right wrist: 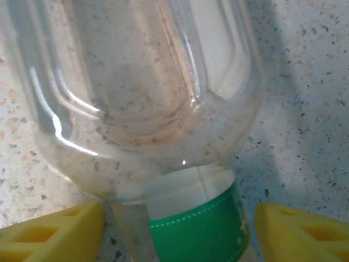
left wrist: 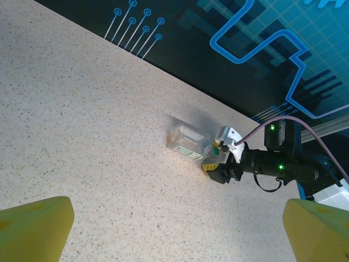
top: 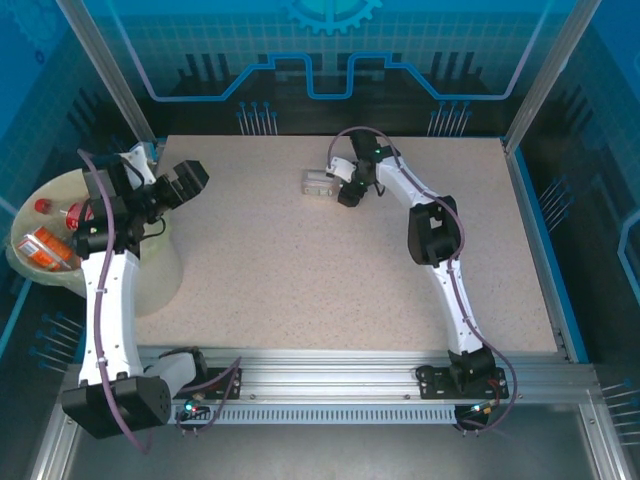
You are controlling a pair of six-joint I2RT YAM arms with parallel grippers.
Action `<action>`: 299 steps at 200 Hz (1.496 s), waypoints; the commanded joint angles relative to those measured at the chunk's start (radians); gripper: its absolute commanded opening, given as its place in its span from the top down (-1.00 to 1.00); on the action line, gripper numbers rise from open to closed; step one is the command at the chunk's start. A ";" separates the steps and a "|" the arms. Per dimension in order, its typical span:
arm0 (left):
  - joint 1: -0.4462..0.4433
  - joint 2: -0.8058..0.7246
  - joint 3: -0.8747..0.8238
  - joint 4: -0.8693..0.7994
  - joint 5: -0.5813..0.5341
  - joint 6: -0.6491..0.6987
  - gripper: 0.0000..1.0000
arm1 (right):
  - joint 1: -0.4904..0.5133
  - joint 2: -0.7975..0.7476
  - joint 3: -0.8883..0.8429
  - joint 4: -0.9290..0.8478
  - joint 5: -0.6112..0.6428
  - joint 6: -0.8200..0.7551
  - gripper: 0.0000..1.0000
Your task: Put the plastic bottles in the bin
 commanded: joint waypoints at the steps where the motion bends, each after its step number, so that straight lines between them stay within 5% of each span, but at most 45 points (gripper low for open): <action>1: -0.005 -0.025 -0.013 0.039 0.031 0.011 -0.98 | 0.009 -0.006 -0.027 -0.050 0.012 0.013 -0.26; 37: -0.005 -0.030 -0.027 0.031 0.007 0.007 -0.98 | 0.012 -0.105 -0.148 0.001 0.002 0.053 0.14; 83: -0.008 -0.009 -0.023 0.029 0.016 -0.023 -0.98 | 0.020 -0.266 -0.345 0.089 -0.005 0.115 0.39; 226: -0.264 0.028 -0.044 0.085 -0.149 -0.144 -0.98 | 0.154 -0.886 -1.113 0.386 0.078 0.582 0.62; 299: -0.474 0.223 -0.040 0.179 -0.063 -0.232 -0.98 | 0.332 -1.069 -1.294 0.591 0.122 0.794 0.68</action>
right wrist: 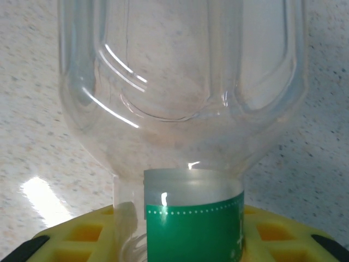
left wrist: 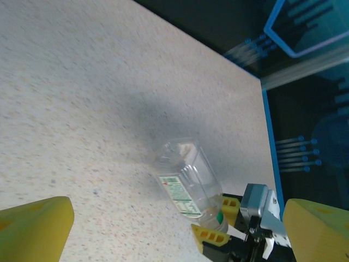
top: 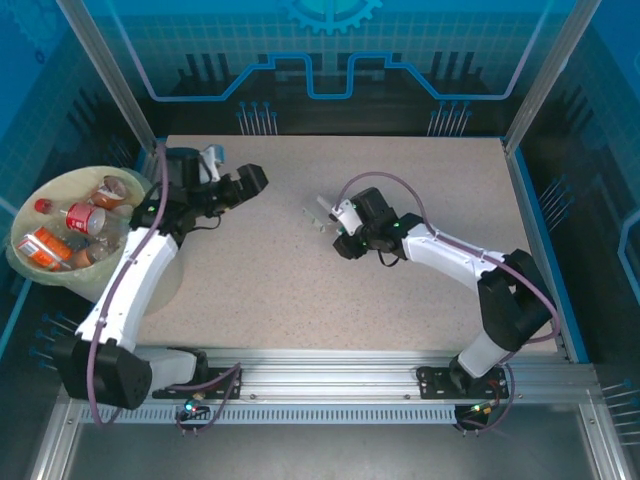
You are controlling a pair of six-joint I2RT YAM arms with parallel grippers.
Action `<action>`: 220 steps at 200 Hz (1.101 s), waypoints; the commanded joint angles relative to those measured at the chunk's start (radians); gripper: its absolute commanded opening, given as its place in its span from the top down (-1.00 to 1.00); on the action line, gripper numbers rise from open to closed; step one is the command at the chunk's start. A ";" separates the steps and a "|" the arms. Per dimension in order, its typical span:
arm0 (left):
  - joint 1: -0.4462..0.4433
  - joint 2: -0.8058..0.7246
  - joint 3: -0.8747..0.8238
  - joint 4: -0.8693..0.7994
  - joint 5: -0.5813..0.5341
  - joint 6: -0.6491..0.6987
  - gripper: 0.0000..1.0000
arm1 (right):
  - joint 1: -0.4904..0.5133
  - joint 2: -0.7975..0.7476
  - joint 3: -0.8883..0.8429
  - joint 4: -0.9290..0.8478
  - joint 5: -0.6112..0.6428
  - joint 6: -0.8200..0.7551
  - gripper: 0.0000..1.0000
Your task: Put the plastic bottles in the bin
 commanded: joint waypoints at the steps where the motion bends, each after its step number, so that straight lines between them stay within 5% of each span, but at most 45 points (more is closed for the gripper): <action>1: -0.062 0.053 -0.002 0.049 0.045 -0.027 -0.98 | 0.043 -0.058 -0.020 0.110 0.027 0.096 0.68; 53: -0.158 0.123 -0.027 0.124 -0.035 -0.082 -0.98 | 0.094 -0.121 -0.047 0.212 -0.017 0.197 0.68; 105: -0.188 0.168 -0.040 0.200 0.055 -0.125 -0.95 | 0.124 -0.144 -0.093 0.331 -0.065 0.206 0.65; 161: -0.193 0.164 -0.078 0.256 0.067 -0.169 -0.35 | 0.145 -0.123 -0.089 0.380 -0.089 0.201 0.59; 220: -0.193 0.140 -0.086 0.256 0.039 -0.150 0.01 | 0.150 -0.141 -0.120 0.394 -0.101 0.155 0.24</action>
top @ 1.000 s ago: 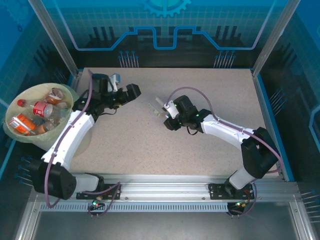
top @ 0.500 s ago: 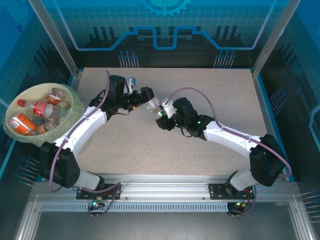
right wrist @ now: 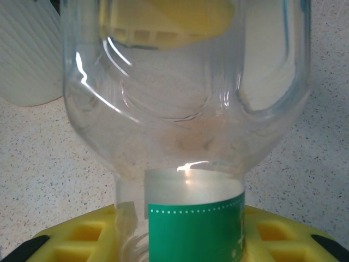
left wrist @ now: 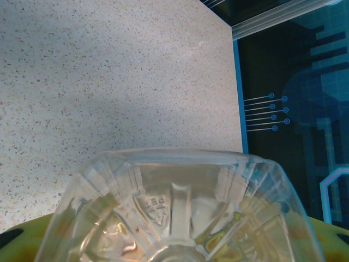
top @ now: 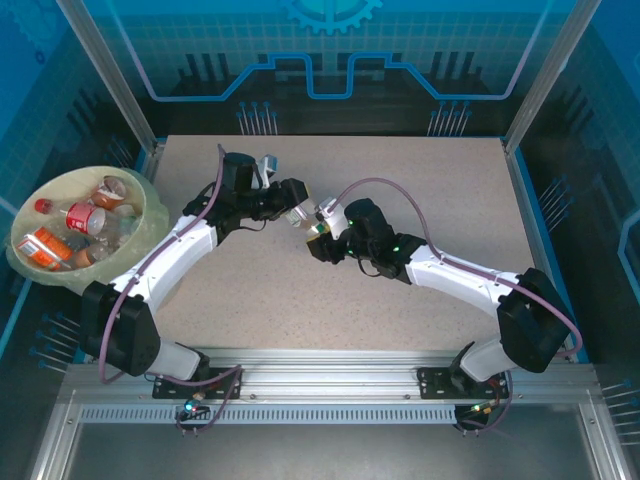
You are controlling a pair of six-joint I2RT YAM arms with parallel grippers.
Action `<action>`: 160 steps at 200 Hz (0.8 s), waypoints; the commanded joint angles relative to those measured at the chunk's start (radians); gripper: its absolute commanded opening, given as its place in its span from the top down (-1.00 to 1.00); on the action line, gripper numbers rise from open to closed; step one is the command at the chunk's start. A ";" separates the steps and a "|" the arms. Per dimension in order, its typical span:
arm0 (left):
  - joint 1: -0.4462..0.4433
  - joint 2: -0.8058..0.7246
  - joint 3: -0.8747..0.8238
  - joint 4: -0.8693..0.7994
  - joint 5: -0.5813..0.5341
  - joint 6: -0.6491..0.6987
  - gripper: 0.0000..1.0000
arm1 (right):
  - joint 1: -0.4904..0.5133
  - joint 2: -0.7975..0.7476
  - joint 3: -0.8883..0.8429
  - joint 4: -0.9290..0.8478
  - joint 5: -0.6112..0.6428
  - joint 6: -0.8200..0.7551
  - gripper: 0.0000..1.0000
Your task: Put the plastic bottles in the bin
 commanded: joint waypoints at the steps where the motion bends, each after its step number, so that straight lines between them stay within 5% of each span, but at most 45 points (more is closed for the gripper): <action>1: -0.006 -0.031 -0.029 0.014 -0.024 0.014 0.01 | 0.021 -0.020 -0.009 0.060 -0.029 -0.041 0.23; 47: -0.006 -0.056 -0.035 0.008 -0.056 0.035 0.10 | 0.022 -0.041 -0.004 0.017 -0.086 -0.116 -0.07; 81: -0.002 -0.118 -0.027 -0.027 -0.145 0.065 0.10 | 0.031 -0.107 -0.007 -0.064 -0.078 -0.243 -0.59; 90: 0.003 -0.132 -0.022 -0.043 -0.161 0.074 0.10 | 0.033 -0.133 -0.016 -0.077 -0.066 -0.273 -1.00; 160: 0.091 -0.330 -0.011 -0.184 -0.230 0.111 0.14 | 0.024 -0.274 -0.035 -0.183 -0.003 -0.390 -1.00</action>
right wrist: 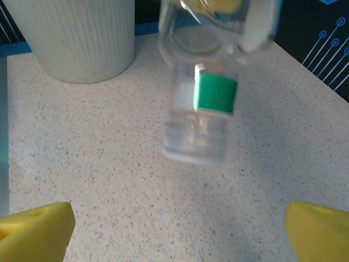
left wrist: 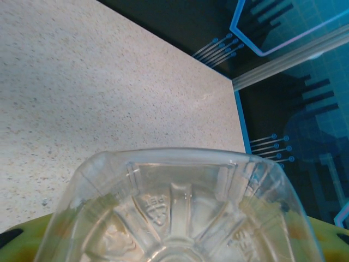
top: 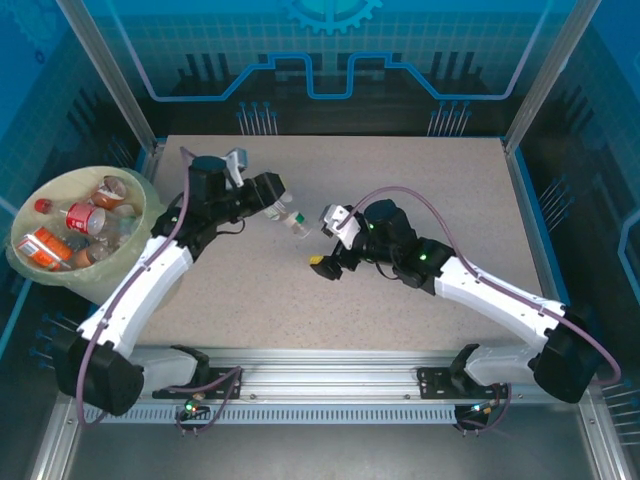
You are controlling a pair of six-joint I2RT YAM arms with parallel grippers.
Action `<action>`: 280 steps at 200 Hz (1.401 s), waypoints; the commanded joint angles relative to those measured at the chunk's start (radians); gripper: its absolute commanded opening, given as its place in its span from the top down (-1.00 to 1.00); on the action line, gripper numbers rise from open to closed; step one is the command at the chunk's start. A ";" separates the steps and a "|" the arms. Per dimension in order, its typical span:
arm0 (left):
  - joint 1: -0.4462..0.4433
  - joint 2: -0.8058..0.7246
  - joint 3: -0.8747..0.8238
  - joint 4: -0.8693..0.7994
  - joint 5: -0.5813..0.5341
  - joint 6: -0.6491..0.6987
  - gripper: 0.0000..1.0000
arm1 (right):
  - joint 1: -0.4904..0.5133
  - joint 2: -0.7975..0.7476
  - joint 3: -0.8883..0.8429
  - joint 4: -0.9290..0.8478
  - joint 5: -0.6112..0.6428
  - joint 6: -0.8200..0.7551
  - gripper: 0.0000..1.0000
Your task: Put the plastic bottles in the bin
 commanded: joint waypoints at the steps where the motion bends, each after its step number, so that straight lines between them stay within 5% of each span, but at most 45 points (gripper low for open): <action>1: 0.036 -0.093 0.026 -0.112 -0.066 0.065 0.14 | 0.004 -0.050 -0.031 -0.025 0.045 -0.057 -1.00; 87: 0.110 -0.304 0.321 -0.449 -0.544 0.369 0.13 | -0.060 -0.091 -0.120 0.155 0.195 0.022 -1.00; 157: 0.152 -0.325 0.359 -0.314 -1.005 0.644 0.09 | -0.072 -0.071 -0.099 0.100 0.225 0.026 -1.00; 205: 0.288 -0.262 0.398 -0.399 -1.112 0.712 0.04 | -0.074 -0.052 -0.099 0.096 0.224 0.025 -1.00; 280: 0.517 -0.114 0.495 -0.728 -1.089 0.600 0.01 | -0.082 -0.007 -0.021 0.035 0.208 -0.014 -1.00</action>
